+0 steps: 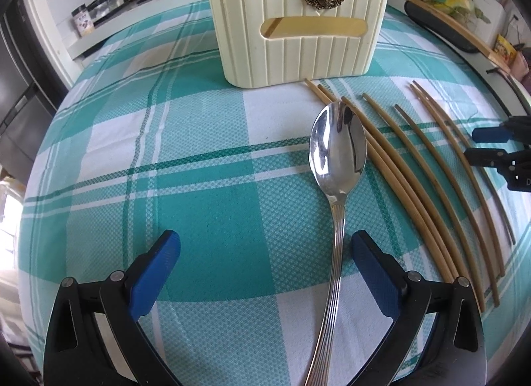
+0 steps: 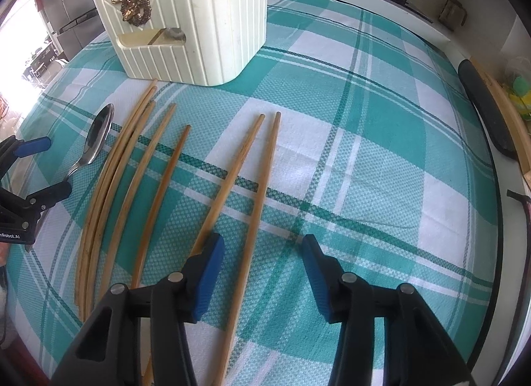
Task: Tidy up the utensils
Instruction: 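Close the left tool on another steel spoon while the right tool grasps a chopstick, then lower the spoon into the cream holder with the left tool while the right tool carries the chopstick above it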
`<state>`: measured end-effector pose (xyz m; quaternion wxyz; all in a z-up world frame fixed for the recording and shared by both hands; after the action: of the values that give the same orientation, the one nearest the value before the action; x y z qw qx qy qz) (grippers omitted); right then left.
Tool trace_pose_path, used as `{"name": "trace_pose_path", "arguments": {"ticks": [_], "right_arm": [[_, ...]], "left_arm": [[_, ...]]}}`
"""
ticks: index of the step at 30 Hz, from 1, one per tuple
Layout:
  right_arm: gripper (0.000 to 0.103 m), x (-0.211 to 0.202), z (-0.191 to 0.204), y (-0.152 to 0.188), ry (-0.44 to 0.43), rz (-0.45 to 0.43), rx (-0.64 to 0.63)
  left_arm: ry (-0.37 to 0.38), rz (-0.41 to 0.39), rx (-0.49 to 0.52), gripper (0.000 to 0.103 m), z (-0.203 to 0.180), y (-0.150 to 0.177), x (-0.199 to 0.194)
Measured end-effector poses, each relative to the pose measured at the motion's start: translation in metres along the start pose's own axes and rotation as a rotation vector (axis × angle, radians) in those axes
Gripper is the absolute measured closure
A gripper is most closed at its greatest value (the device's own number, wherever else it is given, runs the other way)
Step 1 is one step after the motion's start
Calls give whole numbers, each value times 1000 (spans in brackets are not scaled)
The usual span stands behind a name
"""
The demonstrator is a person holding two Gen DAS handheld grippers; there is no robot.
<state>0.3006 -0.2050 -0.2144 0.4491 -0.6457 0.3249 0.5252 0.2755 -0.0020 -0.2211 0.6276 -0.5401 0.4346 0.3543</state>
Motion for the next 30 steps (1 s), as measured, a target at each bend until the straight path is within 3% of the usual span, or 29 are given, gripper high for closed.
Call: {"name": "trace_pose_path", "arguments": {"ticks": [6,9,12,15,16,21,30], "right_arm": [[54,2,0,-4,-1,9,-3],[56,4,-1,-13,-8,16,-7],[68,10,-3,-34,-16,11,0],[94,16,-7,-55,-30,9,17],[96,17,-10,-60,-46,13,28],[97,-3,-25,-64,-122,-70,121],[97,-119,-9,-30,-220,-363,158]], "left_arm": [[29,10,7,0,1,-6,4],[51,20,35,8,-5,-18,7],[69,20,80,21,-18,-36,10],[94,18,131,56,-30,-52,11],[89,18,147,63,-32,-56,11],[107,-25,147,64,-26,-59,-8],[226,-234,62,64,13,-40,-109]]}}
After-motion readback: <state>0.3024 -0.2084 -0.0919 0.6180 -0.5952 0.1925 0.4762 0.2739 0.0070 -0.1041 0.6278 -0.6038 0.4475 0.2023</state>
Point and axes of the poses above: each gripper's, at about its wrist camera, not at the fingertips, and x roughly the way its jaws point, z to its left, y to its underside, the point moved 3 cm from there along x, roughly the way its jaws point, and after that the axes turned 7 degrees about z, right-handed, at the moved point
